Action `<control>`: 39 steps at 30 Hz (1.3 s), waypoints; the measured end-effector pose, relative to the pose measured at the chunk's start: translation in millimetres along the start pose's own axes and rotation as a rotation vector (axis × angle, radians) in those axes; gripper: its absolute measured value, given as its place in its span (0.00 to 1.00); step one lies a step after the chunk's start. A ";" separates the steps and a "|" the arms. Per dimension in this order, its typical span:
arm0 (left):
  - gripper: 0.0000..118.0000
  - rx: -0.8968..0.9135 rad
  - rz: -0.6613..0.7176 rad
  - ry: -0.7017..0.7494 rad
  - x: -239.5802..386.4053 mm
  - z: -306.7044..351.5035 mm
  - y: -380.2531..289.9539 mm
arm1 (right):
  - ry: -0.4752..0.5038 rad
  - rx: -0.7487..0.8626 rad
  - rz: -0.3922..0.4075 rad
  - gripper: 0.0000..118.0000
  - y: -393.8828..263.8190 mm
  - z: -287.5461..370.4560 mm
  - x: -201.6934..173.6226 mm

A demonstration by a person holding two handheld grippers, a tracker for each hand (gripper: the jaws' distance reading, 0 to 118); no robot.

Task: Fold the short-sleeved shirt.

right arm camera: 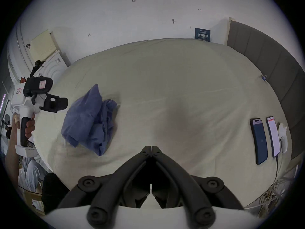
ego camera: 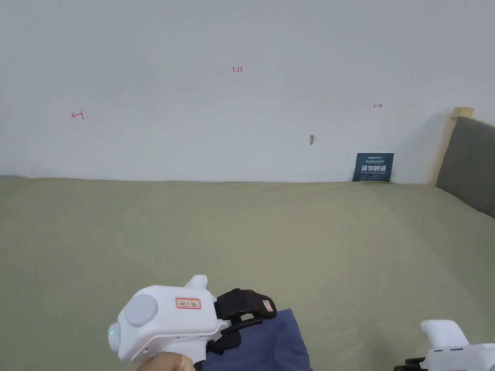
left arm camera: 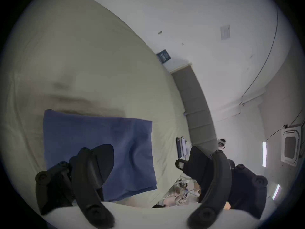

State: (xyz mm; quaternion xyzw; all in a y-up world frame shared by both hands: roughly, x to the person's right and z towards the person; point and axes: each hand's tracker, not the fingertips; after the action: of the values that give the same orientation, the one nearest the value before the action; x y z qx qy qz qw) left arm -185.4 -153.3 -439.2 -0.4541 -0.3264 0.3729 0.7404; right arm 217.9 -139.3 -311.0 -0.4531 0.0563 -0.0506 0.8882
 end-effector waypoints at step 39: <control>0.00 0.064 -0.081 0.251 -98.5 112.2 2.9 | 0.293 -0.208 0.003 0.00 50.2 -125.8 -125.2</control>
State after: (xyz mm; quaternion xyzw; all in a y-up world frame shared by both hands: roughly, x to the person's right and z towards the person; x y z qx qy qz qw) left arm -328.5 -187.8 -414.1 -0.4598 -0.2373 0.2934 0.8039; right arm 77.7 -192.8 -418.3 -0.5301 0.1906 -0.1088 0.8190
